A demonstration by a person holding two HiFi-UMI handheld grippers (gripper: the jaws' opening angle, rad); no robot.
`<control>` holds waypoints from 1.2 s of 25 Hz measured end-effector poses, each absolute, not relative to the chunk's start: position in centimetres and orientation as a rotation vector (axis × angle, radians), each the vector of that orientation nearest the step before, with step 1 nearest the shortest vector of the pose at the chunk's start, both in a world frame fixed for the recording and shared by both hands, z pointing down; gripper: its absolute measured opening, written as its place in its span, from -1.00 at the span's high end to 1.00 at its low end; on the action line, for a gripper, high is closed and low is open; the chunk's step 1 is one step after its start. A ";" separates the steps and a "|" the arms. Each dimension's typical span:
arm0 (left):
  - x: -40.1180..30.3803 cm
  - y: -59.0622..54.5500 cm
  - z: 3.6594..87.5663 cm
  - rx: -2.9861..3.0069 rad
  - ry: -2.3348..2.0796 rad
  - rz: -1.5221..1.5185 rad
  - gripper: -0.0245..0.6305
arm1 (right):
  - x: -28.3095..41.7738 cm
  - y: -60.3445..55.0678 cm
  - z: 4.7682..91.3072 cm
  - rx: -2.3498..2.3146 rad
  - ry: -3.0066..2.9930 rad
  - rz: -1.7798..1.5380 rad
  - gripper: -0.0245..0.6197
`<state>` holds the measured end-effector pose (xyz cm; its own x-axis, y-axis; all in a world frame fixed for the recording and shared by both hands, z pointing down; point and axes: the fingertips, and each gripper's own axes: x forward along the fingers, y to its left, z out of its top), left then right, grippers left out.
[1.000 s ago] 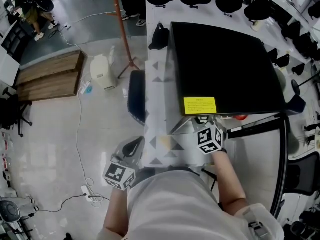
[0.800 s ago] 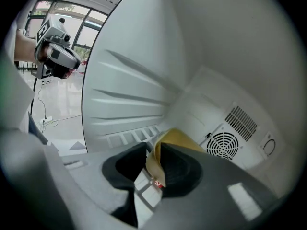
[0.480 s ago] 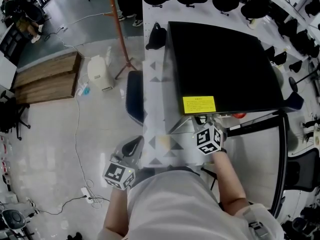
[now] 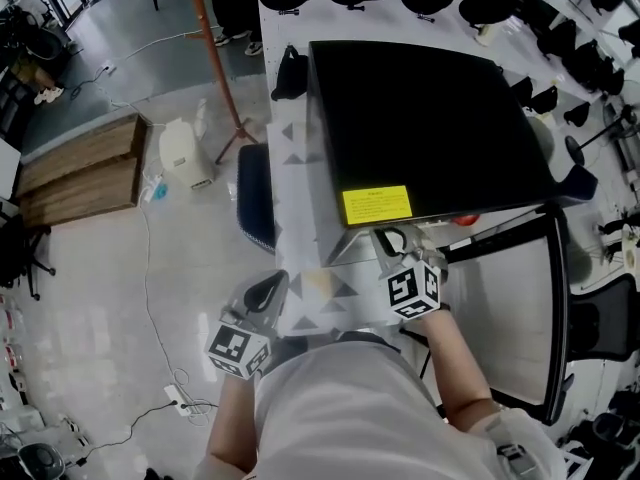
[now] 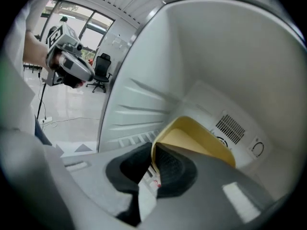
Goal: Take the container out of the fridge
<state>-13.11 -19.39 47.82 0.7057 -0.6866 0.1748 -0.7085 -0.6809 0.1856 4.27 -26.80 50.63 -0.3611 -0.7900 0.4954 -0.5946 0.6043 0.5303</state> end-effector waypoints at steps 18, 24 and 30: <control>-3.8 -19.0 47.7 2.861 -0.667 0.188 0.90 | 9.2 -18.5 49.0 1.299 -2.082 -0.227 0.83; -0.8 -17.8 47.6 2.898 -0.510 0.213 0.90 | 11.7 -16.0 49.3 1.405 -2.030 -0.144 0.83; 2.2 -16.9 47.5 2.933 -0.371 0.229 0.90 | 14.3 -13.7 49.6 1.518 -1.988 -0.080 0.83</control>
<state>2.24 -16.93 47.47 0.9572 -0.2318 0.1732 -0.2589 -0.9535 0.1544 14.26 -13.74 49.60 -0.1396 -0.8876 0.4390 -0.8494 0.3352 0.4077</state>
